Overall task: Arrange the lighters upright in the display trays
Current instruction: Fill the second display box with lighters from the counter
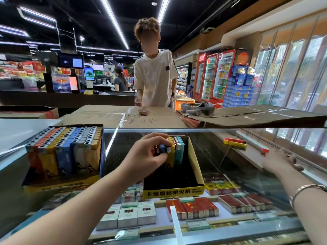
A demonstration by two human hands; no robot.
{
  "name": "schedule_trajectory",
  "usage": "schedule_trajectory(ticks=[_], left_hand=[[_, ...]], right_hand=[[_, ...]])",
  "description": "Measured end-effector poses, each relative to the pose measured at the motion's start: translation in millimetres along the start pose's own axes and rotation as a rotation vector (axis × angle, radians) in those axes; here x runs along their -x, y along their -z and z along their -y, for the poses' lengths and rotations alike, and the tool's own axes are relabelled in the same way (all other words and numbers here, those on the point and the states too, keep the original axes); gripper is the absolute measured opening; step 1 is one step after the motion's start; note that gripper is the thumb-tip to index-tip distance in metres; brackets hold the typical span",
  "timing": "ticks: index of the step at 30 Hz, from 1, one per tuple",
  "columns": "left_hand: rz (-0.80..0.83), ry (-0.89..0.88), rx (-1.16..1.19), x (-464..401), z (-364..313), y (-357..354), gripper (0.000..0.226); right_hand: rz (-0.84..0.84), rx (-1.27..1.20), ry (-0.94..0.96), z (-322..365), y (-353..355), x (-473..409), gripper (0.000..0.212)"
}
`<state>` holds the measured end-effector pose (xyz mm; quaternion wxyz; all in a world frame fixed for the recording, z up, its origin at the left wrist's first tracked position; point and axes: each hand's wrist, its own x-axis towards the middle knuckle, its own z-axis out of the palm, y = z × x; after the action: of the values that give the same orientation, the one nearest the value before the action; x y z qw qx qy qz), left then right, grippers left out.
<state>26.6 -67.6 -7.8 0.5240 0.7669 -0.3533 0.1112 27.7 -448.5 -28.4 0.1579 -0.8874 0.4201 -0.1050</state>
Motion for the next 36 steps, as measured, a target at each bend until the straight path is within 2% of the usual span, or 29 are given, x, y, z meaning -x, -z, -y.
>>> schedule_trajectory(ticks=[5, 13, 17, 24, 29, 33, 36], left_hand=[[-0.023, 0.054, 0.063, 1.9, 2.8, 6.2, 0.016], [-0.008, 0.06, -0.008, 1.8, 10.0, 6.5, 0.023], [0.005, 0.086, 0.031, 1.5, 10.1, 6.5, 0.023], [-0.012, 0.087, 0.025, 1.9, 8.4, 4.4, 0.025], [-0.003, 0.084, 0.014, 3.0, 7.1, 3.7, 0.027], [0.004, 0.079, -0.005, 3.0, 5.2, 4.4, 0.027], [0.012, 0.077, -0.024, 2.6, 4.7, 5.9, 0.026]], right_hand=[[0.007, 0.069, 0.023, -5.3, 4.2, -7.8, 0.06], [0.033, 0.051, 0.091, -2.4, -1.9, -28.3, 0.05], [0.064, 0.079, 0.112, 14.1, -7.8, -22.5, 0.056], [-0.101, 0.276, 0.339, 30.7, -9.7, 5.2, 0.038], [-0.104, 0.175, 0.4, 38.2, -10.1, 25.2, 0.02], [-0.109, 0.204, 0.397, 51.9, -8.2, 42.4, 0.015], [-0.105, -0.043, 0.433, 70.3, -2.7, 51.4, 0.013]])
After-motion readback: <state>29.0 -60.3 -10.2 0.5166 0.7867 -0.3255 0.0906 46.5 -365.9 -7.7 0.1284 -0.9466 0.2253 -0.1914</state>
